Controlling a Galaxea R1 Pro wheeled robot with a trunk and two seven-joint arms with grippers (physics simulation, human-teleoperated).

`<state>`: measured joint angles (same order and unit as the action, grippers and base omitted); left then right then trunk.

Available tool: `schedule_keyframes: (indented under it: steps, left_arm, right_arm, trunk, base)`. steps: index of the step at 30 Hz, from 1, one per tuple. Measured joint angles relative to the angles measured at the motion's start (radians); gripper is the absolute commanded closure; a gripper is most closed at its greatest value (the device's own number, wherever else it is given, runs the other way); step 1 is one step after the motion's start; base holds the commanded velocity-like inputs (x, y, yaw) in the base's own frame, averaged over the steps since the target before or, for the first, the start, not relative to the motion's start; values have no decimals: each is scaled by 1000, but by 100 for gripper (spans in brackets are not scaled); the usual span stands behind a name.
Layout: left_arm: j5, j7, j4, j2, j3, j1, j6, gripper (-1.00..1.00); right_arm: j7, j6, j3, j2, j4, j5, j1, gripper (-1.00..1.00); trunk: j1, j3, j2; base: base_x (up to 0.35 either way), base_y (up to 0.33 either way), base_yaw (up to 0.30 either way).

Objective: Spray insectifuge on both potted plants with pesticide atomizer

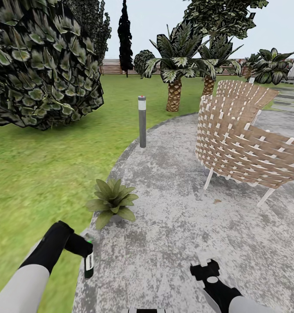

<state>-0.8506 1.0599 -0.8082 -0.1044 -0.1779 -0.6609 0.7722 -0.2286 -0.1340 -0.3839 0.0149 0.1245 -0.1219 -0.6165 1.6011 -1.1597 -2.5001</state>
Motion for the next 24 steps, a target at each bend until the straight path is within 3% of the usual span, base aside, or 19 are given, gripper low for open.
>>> schedule_keyframes:
  steps: [2, 3, 6, 7, 11, 19, 24]
  left_arm:
    - [2, 0, -12, 0, 55, -3, 74, 100]
    - [9, 2, -14, 0, 71, -24, 112, 100]
    - [4, 83, -14, -2, 83, -69, 136, 100]
    - [-1, 111, -16, -1, 113, -75, 139, 100]
    - [-6, 123, -16, 1, 156, -78, 168, 100]
    - [-9, 123, -16, 0, 158, -75, 171, 100]
    - [-12, 122, -16, -1, 159, -70, 170, 100]
  right_arm:
    - [-1, -1, 6, 0, -14, -1, 1, -100]
    - [-2, -2, 35, 0, -18, -1, 2, -100]
    - [-2, -8, 105, 2, -22, 0, 4, -100]
    - [-2, -46, 116, 14, -23, 0, 10, -100]
    - [2, -105, 118, 15, -35, 2, 19, -100]
    - [5, -107, 118, 14, -37, 4, 28, -100]
    - [4, -107, 118, 12, -35, 1, 28, -100]
  trunk:
    - [0, 0, 0]
    - [0, 0, 0]
    - [0, 0, 0]
    - [0, 0, 0]
    - [-1, 0, 0]
    - [-1, 0, 0]
    - [0, 0, 0]
  base:
    - [0, 0, 0]
    - [0, 0, 0]
    - [22, 0, 0]
    - [153, 0, 0]
    - [292, 0, 0]
    - [322, 0, 0]
    - [77, 0, 8]
